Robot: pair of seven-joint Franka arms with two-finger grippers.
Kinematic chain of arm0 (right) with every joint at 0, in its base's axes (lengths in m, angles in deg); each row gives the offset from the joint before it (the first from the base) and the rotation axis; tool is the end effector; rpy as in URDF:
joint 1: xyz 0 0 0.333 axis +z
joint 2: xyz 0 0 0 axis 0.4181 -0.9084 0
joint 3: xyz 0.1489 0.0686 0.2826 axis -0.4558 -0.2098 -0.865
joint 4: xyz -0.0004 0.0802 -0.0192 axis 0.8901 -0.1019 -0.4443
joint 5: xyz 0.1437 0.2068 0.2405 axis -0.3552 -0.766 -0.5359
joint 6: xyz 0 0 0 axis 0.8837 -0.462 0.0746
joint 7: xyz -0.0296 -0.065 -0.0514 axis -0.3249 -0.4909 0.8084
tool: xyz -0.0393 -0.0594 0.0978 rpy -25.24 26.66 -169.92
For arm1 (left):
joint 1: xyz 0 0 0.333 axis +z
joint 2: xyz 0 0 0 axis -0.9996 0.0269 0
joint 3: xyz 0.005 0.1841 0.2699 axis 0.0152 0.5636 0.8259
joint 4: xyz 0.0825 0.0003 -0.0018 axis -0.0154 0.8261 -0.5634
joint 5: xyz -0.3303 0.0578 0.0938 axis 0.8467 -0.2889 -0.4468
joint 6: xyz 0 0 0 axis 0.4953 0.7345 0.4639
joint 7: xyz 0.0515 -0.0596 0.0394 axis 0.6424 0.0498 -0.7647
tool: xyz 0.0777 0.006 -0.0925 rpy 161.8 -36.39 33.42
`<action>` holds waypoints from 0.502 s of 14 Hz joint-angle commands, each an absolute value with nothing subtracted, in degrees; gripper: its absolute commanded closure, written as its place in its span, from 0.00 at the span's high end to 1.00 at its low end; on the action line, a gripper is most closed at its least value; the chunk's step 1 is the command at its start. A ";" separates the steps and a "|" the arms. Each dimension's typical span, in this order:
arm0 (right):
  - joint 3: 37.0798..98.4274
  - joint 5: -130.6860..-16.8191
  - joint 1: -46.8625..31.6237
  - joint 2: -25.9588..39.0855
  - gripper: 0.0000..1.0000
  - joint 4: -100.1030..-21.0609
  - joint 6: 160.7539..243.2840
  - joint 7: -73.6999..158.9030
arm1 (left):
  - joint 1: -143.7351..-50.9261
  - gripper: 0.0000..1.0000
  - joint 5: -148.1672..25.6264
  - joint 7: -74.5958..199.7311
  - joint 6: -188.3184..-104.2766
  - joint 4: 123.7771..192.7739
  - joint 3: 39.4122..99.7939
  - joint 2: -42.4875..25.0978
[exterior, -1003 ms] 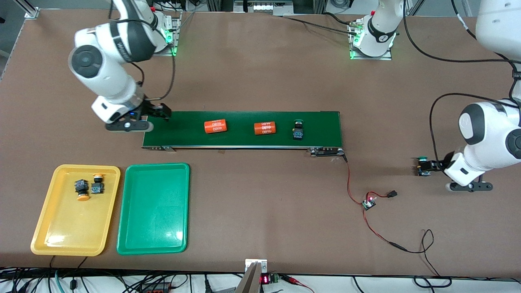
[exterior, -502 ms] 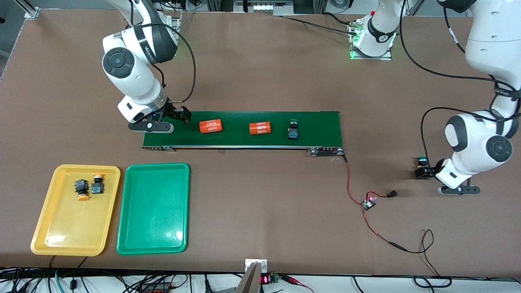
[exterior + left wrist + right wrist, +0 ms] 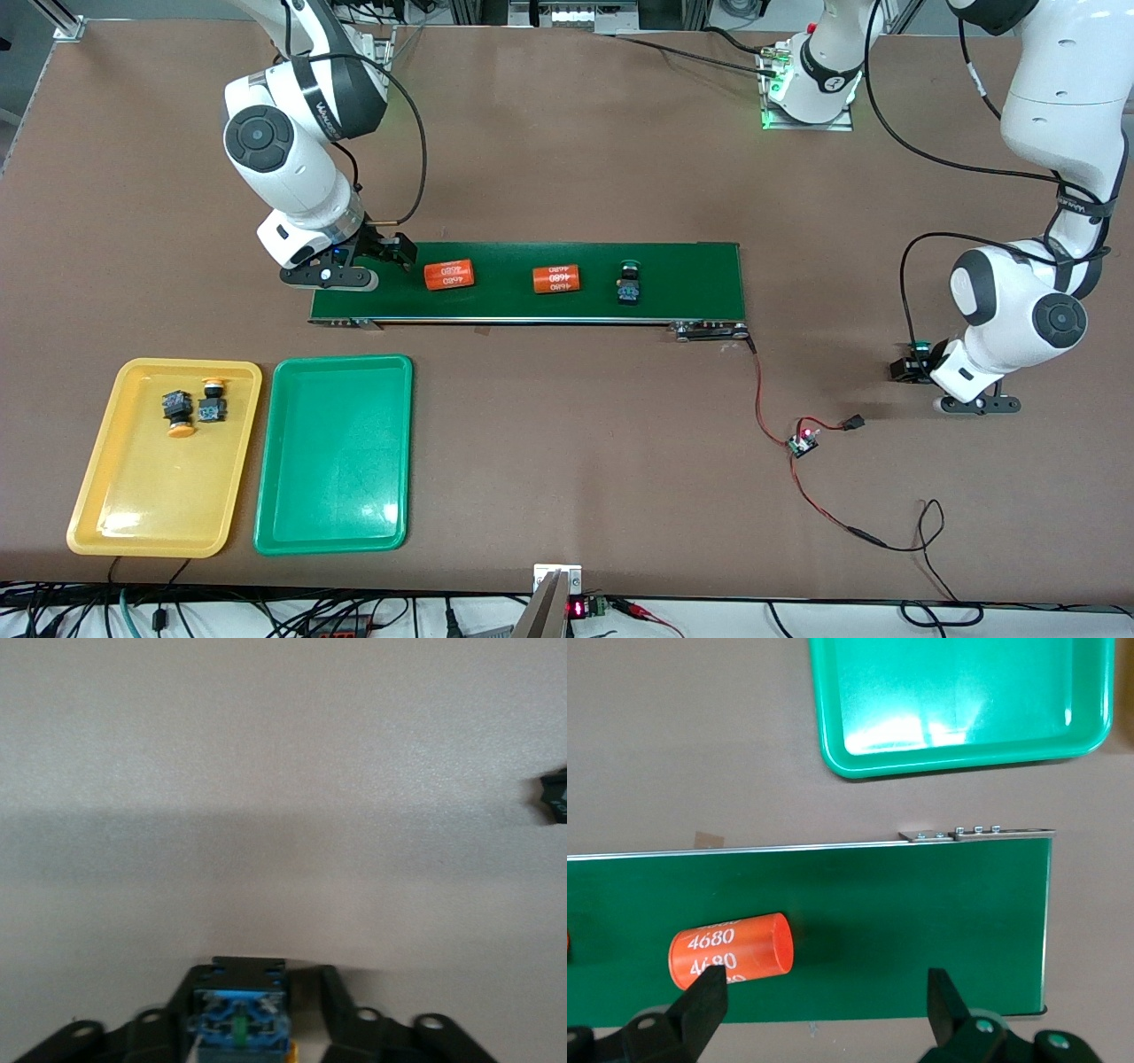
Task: Sort buttons by color to trays
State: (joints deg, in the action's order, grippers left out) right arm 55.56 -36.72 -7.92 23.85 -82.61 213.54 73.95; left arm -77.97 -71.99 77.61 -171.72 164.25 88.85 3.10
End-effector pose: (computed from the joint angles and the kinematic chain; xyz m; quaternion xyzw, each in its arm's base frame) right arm 0.4817 0.2086 0.3899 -0.9997 0.0241 0.0034 0.0047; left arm 0.6082 0.1229 0.2004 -0.9998 -0.0114 0.0078 0.0133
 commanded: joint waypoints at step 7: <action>55.98 -37.17 -7.14 24.14 1.00 -82.94 213.75 74.70 | -78.52 0.12 -70.88 79.04 -142.48 152.98 82.86 -2.41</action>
